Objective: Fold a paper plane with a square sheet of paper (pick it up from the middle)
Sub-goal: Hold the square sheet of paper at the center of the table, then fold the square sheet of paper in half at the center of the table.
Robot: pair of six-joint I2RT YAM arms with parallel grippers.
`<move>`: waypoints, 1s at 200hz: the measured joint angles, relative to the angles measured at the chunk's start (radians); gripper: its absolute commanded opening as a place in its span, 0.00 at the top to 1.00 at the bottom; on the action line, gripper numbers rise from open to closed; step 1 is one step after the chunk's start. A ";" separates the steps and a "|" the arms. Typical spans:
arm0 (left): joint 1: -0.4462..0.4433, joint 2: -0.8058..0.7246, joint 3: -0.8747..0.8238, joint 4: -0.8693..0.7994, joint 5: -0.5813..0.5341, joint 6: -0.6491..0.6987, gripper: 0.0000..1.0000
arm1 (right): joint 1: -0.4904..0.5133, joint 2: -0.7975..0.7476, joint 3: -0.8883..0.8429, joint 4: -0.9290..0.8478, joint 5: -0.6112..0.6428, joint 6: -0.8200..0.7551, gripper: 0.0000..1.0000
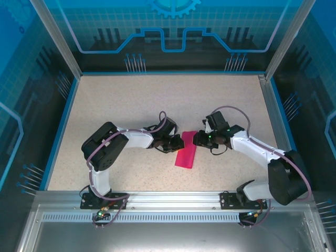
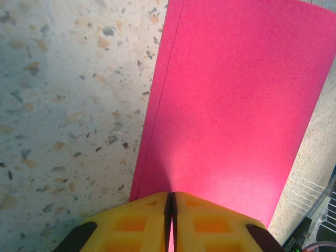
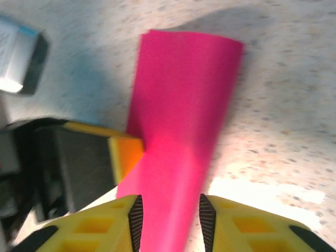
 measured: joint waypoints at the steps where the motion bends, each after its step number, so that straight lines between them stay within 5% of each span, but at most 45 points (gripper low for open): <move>1: 0.000 0.000 0.000 0.000 0.000 0.000 0.86 | 0.000 0.000 -0.002 0.002 -0.003 0.002 0.79; 47: 0.000 0.001 0.000 0.000 0.000 0.000 0.85 | 0.000 0.048 -0.108 0.174 -0.155 0.052 0.89; 200: -0.002 0.003 0.000 0.005 0.000 0.001 0.86 | -0.021 0.167 -0.192 0.282 -0.213 0.029 0.84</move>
